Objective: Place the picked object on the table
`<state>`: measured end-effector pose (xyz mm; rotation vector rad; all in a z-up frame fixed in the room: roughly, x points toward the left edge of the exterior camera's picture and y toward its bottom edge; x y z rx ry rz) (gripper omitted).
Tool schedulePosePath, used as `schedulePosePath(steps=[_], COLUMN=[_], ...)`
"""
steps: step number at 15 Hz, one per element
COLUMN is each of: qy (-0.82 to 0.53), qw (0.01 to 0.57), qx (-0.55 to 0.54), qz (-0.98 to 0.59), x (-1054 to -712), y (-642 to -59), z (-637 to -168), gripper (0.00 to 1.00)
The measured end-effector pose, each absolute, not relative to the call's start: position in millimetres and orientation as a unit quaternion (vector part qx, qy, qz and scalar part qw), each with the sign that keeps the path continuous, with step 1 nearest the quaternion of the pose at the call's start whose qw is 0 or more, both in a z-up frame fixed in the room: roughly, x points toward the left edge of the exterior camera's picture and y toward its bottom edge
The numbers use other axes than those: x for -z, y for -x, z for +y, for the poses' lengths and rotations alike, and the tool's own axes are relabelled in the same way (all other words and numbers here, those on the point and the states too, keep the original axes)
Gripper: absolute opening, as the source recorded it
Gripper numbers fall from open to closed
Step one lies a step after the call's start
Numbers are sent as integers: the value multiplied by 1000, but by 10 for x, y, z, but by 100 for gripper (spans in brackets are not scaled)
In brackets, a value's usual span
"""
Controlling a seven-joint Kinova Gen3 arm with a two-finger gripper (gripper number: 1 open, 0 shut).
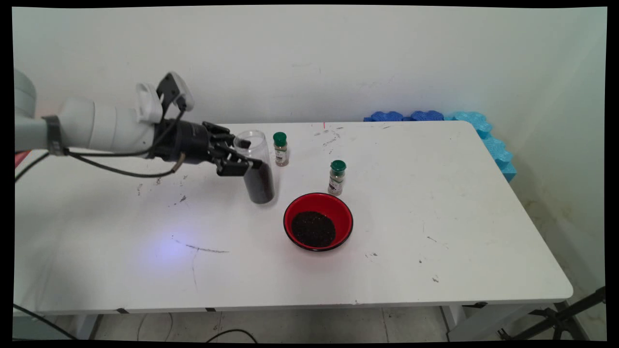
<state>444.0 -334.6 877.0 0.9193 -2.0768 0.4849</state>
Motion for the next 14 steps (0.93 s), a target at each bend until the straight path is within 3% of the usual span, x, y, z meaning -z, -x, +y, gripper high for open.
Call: schedulePosePath(steps=[12,13,14], qy=[-358,-355,-353], qw=[421,423,424], qx=[-166,-164,-162], qz=[-817,-817,-818], x=[-8276,-8255,-8239], y=[-4459,-4454,-4450], z=[-3452,-3457,-3459], gripper=[0,100,100])
